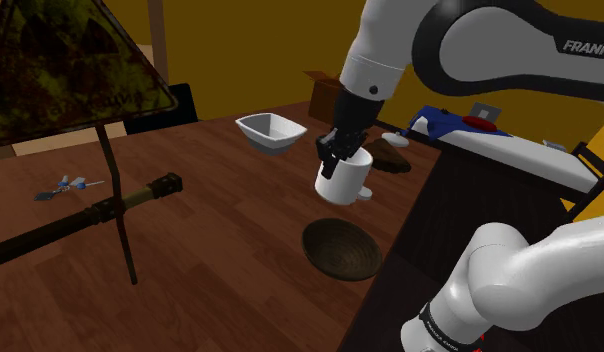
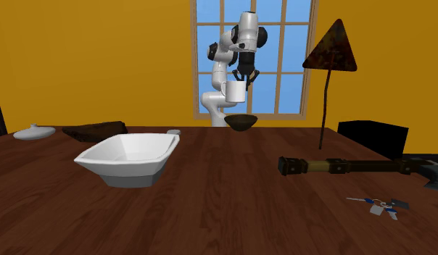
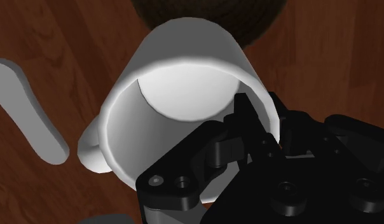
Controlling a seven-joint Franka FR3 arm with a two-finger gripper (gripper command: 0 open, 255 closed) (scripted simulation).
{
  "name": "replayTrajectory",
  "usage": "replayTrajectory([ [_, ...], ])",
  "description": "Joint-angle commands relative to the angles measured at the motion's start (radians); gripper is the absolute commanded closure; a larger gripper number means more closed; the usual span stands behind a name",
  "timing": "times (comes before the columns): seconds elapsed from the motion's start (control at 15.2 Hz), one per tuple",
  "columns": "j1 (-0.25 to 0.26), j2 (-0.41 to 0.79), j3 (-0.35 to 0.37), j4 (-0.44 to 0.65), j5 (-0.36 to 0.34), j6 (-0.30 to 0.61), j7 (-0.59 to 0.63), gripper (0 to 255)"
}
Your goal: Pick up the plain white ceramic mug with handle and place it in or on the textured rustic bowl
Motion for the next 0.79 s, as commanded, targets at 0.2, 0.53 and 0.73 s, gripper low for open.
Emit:
replayTrajectory([
  [0.2, 0.053, -0.158, 0.033, -0.082, 0.05, -0.074, 0.056, 255],
  [0.53, 0.059, -0.173, 0.042, -0.157, 0.06, -0.013, 0.057, 255],
  [0.73, 0.063, -0.179, 0.049, -0.201, 0.067, 0.024, 0.058, 255],
])
